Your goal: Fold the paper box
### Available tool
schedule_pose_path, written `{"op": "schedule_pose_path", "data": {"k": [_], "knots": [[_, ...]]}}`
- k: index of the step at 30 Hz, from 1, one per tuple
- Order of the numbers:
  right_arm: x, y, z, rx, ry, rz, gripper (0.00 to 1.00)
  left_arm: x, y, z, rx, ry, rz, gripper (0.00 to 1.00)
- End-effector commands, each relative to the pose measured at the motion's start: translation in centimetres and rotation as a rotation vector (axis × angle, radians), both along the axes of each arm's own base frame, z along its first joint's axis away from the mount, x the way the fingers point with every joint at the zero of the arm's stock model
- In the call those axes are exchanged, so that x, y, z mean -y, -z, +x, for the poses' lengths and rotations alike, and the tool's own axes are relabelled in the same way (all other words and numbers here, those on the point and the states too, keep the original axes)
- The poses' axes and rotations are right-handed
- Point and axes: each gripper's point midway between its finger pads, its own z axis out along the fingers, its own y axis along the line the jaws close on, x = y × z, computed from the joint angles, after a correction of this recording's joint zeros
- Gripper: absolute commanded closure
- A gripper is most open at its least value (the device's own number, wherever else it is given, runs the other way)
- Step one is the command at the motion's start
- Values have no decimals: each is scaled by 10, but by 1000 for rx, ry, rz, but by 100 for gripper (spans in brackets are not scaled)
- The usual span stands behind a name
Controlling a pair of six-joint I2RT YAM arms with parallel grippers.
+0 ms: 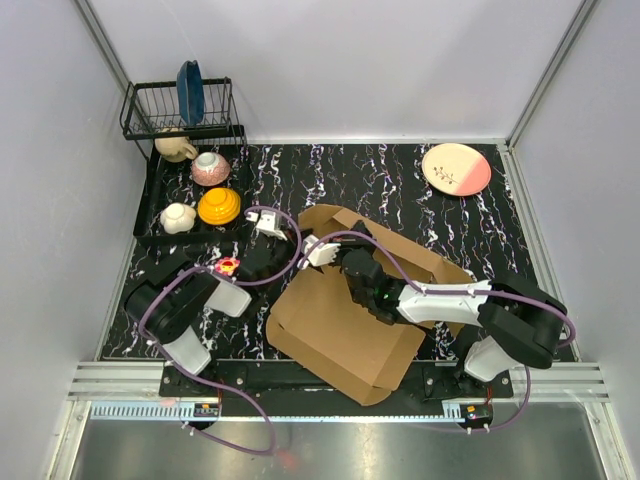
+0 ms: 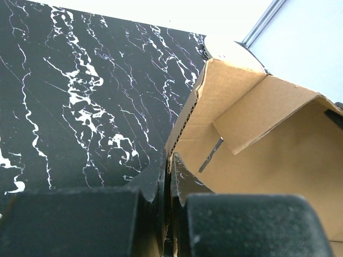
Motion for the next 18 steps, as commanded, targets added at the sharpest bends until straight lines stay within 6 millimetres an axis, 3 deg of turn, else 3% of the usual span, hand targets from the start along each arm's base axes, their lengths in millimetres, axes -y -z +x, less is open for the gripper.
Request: {"op": "schedule_pose_path", "data": {"k": [1,12,18], "knots": [[4,-18,2,67,47,26,100,-14,-115,-14,290,-19,-350,100],[5,-17,2,77,62,27,100,5,-123,-47,262,39,-421,100],[7,-8,-2,57,76,34,100,29,-100,-60,204,72,-388,100]]}}
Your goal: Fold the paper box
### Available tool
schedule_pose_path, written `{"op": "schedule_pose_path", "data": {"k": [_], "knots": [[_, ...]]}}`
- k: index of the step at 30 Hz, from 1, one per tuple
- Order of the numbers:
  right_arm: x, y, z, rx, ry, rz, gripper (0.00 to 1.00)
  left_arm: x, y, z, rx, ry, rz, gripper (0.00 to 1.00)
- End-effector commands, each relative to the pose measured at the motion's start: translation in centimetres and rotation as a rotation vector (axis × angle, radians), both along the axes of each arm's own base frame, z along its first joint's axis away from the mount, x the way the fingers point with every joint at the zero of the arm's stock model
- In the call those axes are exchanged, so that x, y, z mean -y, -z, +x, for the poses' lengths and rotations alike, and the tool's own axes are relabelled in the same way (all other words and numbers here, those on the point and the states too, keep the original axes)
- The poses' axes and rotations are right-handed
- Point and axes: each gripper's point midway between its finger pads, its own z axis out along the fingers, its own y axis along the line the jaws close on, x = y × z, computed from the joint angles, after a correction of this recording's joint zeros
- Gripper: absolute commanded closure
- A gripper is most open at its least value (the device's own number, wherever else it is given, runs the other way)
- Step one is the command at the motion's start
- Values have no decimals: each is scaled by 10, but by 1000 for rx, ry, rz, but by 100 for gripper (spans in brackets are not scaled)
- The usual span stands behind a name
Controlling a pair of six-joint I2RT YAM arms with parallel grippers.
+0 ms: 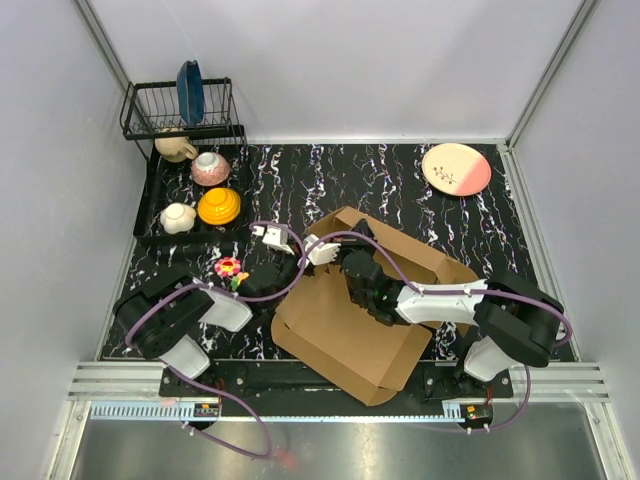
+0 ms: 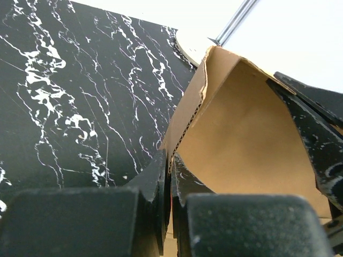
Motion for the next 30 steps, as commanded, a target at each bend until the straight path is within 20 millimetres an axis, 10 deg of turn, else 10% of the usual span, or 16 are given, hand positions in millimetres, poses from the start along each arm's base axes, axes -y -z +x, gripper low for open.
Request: {"op": "schedule_pose_path", "data": {"k": [1,13,21,30], "knots": [[4,0,-4,10,43,65,100,7,-80,-14,207,14,-295,100],[20,7,-17,-27,105,192,86,44,-59,-24,161,46,-266,99],[28,16,-26,-94,131,313,57,37,-48,-20,153,-9,-229,99],[33,12,-32,-124,136,396,47,30,-44,-18,176,-54,-170,99]]}}
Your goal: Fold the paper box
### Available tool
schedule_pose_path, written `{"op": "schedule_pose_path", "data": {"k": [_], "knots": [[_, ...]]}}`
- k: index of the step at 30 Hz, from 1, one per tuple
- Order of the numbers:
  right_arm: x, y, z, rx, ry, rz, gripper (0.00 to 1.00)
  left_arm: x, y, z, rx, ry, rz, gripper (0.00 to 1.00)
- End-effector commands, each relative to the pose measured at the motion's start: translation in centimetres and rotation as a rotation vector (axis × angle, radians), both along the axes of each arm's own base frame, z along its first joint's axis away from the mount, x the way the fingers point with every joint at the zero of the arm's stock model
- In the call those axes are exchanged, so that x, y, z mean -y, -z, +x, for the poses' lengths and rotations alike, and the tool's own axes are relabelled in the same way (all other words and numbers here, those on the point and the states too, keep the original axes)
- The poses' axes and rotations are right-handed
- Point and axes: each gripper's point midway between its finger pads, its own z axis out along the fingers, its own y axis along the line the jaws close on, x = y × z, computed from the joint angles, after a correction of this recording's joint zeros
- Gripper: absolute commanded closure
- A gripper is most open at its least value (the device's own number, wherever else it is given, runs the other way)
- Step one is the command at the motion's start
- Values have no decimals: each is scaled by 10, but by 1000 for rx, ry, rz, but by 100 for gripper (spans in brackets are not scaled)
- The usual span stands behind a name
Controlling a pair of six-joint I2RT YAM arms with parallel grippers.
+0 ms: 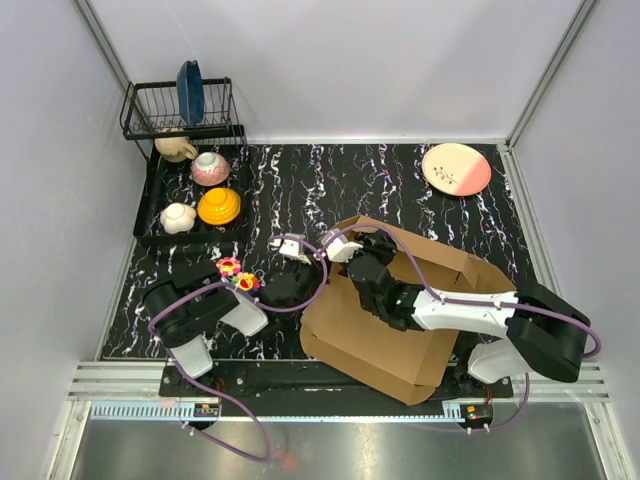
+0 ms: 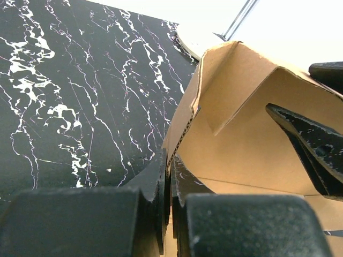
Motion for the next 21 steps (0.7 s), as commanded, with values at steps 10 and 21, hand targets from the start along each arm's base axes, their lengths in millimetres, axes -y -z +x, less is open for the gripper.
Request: {"op": "schedule_pose_path", "data": {"k": [10,21], "knots": [[1,-31,-8,10,4,154,40,-7,-70,-3,223,-35,-147,99],[13,-46,-13,35,-2,149,40,-9,-76,-4,276,-51,-39,100]]}}
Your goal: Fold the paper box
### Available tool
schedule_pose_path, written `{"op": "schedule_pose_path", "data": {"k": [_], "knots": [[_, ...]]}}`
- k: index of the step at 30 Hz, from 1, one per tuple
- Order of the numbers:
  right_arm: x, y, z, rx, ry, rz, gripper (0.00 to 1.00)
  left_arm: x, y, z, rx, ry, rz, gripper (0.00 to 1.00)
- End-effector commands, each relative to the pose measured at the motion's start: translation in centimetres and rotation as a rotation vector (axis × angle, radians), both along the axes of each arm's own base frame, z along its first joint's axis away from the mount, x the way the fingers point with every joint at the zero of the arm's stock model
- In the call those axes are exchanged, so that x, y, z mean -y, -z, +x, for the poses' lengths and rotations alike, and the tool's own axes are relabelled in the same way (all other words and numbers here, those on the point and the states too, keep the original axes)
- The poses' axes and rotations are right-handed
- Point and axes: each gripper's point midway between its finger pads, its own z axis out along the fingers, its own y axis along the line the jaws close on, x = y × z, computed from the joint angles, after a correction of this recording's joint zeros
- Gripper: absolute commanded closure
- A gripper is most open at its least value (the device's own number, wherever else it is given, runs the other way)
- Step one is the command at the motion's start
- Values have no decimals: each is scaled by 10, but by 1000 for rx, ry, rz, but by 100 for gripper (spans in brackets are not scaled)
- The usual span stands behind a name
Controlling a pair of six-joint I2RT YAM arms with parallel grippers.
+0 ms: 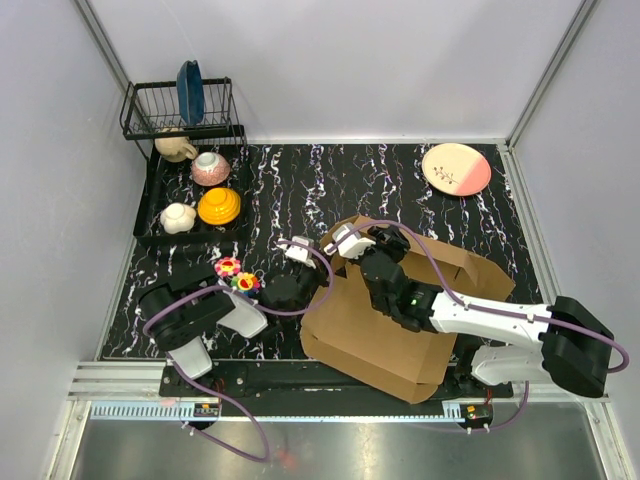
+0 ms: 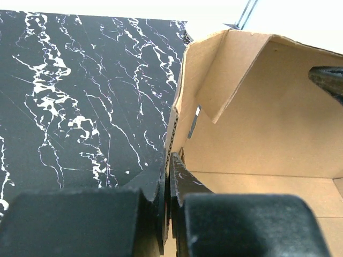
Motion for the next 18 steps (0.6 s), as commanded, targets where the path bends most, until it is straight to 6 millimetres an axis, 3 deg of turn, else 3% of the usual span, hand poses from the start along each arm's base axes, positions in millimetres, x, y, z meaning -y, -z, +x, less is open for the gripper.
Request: {"op": "schedule_pose_path", "data": {"k": [1,9,18], "knots": [[-2,-19,-2,39,-16,43,41,-7,-77,-1,201,-23,-183,100],[4,-4,-1,22,-4,-3,54,-11,-86,-2,238,-30,-149,100],[3,-3,-1,17,-13,5,93,-8,-90,-1,243,-24,-165,100]]}}
